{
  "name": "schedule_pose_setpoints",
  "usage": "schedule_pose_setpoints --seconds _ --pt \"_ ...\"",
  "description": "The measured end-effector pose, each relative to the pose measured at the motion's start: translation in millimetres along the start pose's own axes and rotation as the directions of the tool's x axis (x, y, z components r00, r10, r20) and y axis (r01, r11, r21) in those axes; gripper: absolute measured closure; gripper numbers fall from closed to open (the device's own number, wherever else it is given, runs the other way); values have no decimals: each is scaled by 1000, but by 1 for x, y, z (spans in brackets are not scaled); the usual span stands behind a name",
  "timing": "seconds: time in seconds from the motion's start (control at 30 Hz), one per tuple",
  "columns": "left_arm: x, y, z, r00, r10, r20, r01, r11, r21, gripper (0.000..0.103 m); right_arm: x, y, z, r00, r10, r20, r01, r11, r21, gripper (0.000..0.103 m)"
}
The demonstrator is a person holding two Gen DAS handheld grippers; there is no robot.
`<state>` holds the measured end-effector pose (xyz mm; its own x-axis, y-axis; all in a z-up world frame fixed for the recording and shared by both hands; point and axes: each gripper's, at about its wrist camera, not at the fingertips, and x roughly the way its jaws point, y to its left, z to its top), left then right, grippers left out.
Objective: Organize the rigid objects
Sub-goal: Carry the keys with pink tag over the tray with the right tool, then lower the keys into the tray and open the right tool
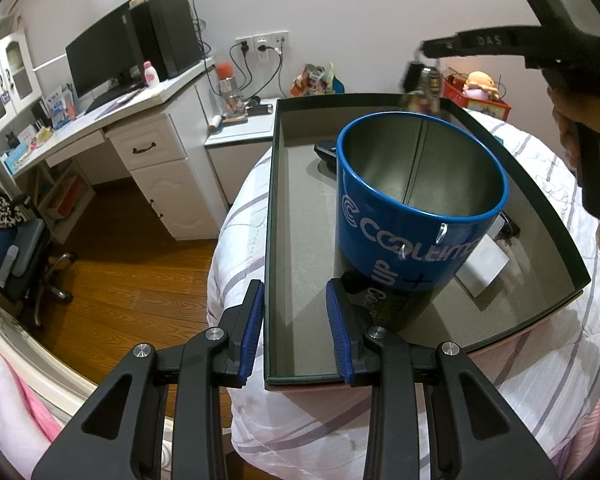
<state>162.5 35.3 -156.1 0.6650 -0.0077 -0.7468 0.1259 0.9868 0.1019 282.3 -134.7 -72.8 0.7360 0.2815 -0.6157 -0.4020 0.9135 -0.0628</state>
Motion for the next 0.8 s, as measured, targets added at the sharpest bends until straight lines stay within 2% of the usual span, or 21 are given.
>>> schedule_pose_setpoints --seconds 0.07,0.2,0.37,0.57,0.8 --pt "0 0 0 1000 0 0 0 1000 -1 72 -1 -13 -1 999 -51 -10 51 999 15 101" --pt "0 -1 0 1000 4 -1 -4 1000 1 72 -7 -30 -2 997 -82 -13 83 995 49 101" --pt "1 -1 0 1000 5 -3 -5 1000 1 72 -1 -25 -2 997 -65 -30 66 997 39 101" --pt "0 0 0 1000 5 -2 -5 1000 0 72 13 1 -4 999 -15 -52 14 1000 -11 101" --pt "1 -1 1 1000 4 -1 -4 1000 0 72 21 -4 -15 995 -16 -95 16 1000 0 101"
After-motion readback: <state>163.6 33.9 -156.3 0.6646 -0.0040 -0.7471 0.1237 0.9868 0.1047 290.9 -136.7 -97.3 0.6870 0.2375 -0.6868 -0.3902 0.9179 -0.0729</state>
